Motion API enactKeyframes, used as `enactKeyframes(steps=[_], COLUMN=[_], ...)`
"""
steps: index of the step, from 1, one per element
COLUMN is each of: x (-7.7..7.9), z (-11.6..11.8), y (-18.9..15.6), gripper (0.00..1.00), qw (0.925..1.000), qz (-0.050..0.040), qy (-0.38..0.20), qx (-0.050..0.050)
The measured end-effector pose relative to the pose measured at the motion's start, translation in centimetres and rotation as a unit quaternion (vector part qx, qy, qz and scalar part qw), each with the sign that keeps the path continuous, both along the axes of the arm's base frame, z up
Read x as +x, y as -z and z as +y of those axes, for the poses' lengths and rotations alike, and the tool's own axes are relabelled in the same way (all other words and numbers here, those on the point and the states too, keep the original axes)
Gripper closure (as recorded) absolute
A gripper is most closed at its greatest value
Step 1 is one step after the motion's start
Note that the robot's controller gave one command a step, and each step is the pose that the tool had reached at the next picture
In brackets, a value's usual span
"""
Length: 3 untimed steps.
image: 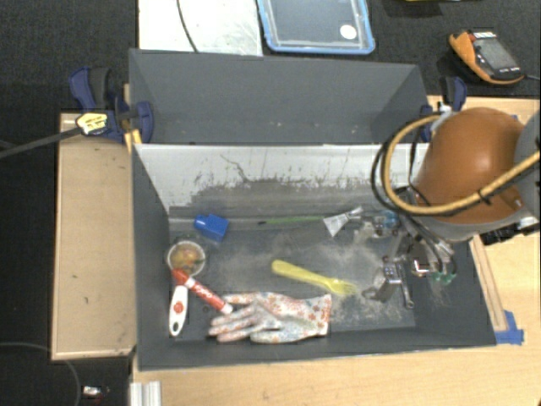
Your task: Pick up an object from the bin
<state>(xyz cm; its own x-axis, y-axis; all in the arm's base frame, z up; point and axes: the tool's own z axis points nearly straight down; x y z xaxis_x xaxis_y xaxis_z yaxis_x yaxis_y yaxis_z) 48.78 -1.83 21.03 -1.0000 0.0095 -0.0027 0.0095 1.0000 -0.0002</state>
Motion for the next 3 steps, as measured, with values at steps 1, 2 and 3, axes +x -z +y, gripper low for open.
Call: enactKeyframes(steps=[1, 2, 3], x=[0.0, 0.5, 0.3], z=[0.0, 0.7, 2.5], y=[0.0, -1.1, 3.7], gripper=[0.00, 0.00, 0.00], qw=[1.0000, 0.9993, 0.9995], qz=[0.0000, 0.0002, -0.0047], qy=[0.000, -0.038, -0.030], qx=[0.000, 0.000, 0.000])
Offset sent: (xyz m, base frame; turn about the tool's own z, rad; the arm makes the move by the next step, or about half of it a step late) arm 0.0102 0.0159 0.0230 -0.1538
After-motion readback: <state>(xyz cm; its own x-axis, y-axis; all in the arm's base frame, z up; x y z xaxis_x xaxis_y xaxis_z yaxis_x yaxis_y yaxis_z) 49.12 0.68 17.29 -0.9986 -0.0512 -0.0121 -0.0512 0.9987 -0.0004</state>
